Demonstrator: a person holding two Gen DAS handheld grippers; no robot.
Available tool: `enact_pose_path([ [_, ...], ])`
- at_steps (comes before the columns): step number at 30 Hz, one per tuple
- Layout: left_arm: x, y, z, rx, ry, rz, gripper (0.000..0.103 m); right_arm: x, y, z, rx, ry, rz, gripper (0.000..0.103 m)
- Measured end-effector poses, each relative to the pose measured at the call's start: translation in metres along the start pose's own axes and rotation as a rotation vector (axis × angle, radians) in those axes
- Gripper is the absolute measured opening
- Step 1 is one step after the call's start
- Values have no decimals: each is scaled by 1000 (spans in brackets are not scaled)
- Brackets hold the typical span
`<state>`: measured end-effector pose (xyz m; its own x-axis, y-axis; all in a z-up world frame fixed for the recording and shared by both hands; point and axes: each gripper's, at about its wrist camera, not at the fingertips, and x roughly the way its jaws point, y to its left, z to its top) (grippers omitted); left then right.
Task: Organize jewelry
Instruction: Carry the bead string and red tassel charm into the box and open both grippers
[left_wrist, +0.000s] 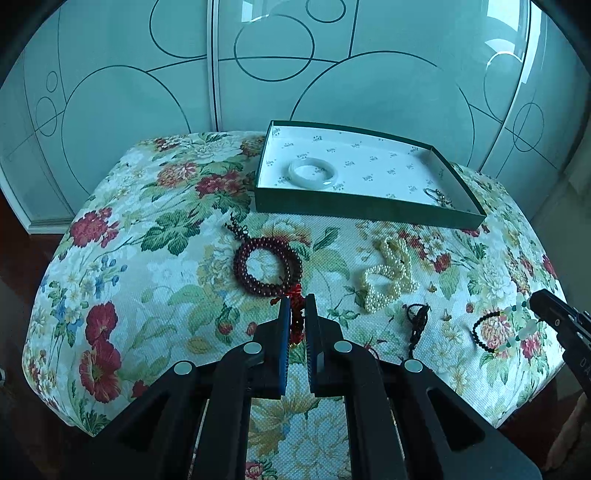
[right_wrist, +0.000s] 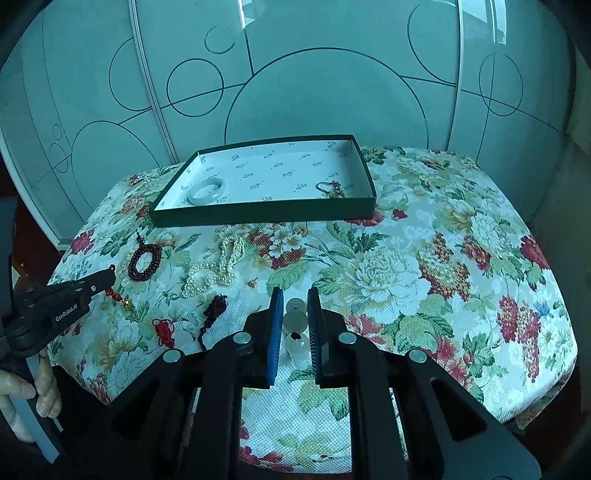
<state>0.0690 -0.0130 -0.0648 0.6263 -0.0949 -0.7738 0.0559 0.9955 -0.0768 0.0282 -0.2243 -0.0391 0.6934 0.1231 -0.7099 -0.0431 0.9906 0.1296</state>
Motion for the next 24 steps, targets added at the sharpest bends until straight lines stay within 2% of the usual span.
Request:
enact_pose_path([
  [6, -5, -7, 19, 18, -31, -10, 7, -3, 4, 26, -3, -48, 17, 13],
  [13, -1, -19, 62, 34, -79, -35, 7, 6, 1, 75, -3, -127, 21, 13],
  [18, 9, -29, 101, 51, -125, -37, 7, 25, -5, 112, 8, -169, 11, 13],
  [24, 39, -37, 150, 54, -143, -38, 7, 67, -16, 148, 42, -154, 5, 13],
])
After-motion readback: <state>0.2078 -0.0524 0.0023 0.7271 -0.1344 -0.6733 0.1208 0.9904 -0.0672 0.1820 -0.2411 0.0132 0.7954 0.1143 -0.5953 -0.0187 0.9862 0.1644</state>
